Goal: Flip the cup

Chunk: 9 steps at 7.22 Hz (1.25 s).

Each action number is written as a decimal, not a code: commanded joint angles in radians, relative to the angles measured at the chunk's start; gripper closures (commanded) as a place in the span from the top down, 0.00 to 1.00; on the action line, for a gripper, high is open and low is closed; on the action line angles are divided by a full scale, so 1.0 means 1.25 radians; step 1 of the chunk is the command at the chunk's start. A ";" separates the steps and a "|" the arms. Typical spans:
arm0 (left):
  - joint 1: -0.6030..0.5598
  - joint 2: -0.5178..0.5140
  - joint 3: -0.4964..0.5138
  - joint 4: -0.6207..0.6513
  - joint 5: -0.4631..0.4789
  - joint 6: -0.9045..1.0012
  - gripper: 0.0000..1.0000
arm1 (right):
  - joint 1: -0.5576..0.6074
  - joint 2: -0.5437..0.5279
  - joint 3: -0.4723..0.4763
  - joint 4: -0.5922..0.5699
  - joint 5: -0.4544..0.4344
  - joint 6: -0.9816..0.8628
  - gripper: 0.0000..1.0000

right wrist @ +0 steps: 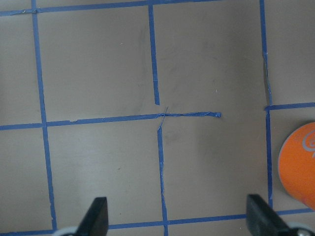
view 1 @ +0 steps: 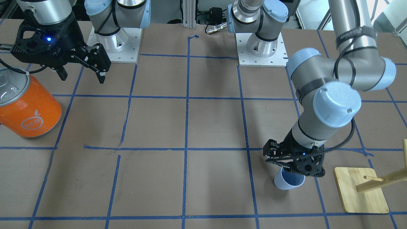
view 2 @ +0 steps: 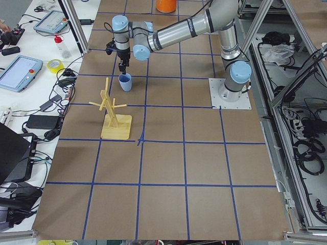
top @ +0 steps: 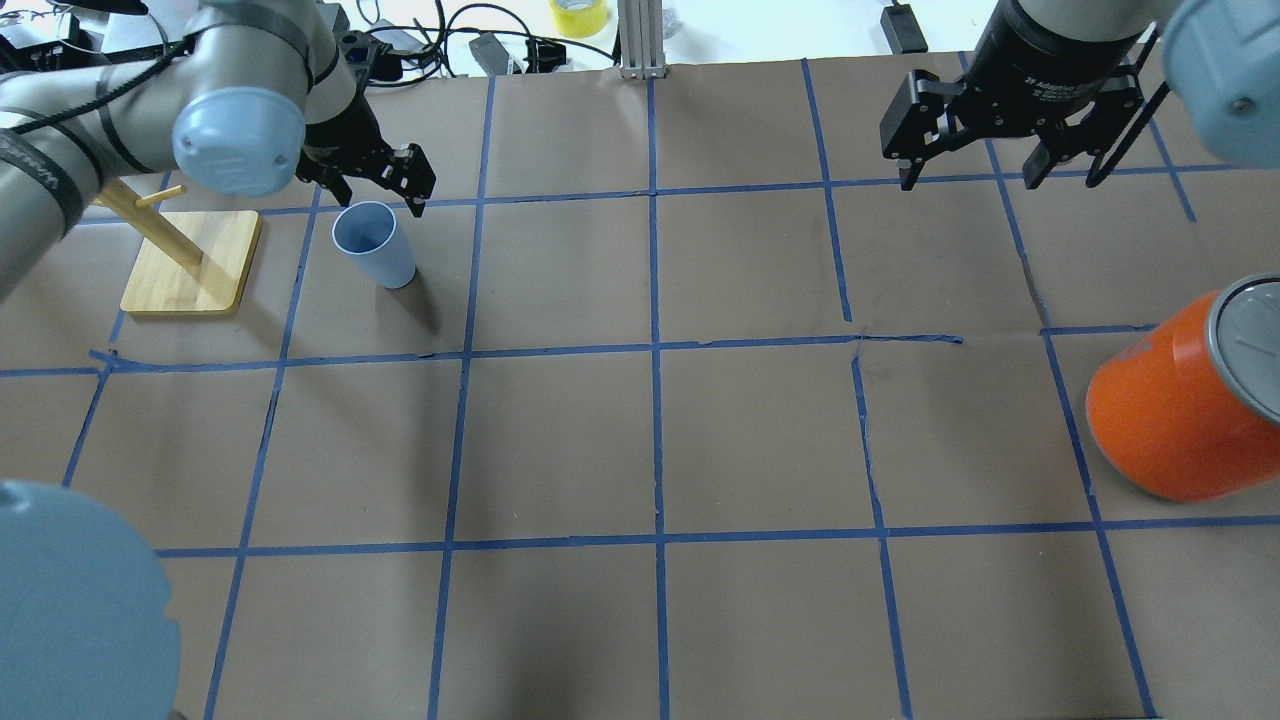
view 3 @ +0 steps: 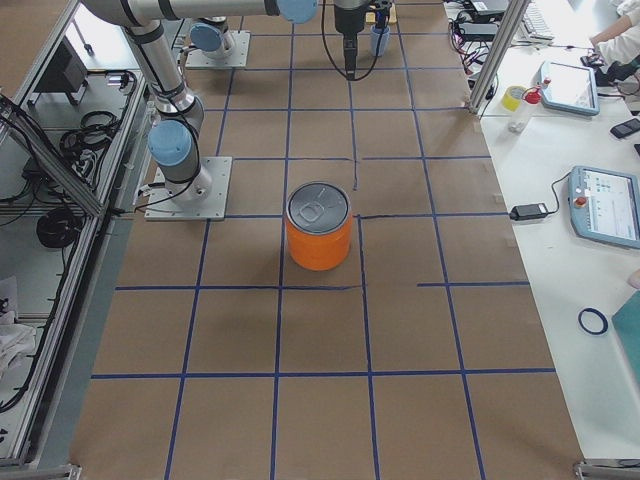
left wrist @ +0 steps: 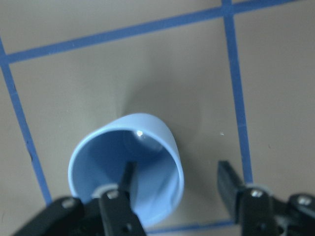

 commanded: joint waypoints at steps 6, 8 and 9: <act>-0.115 0.324 -0.066 -0.224 0.004 -0.153 1.00 | 0.000 -0.001 0.000 -0.001 0.004 0.000 1.00; -0.115 0.327 -0.070 -0.222 0.002 -0.147 1.00 | 0.000 -0.001 0.000 0.000 0.000 0.000 1.00; -0.114 0.320 -0.070 -0.219 -0.004 -0.148 1.00 | 0.000 -0.001 0.000 0.000 0.000 0.000 1.00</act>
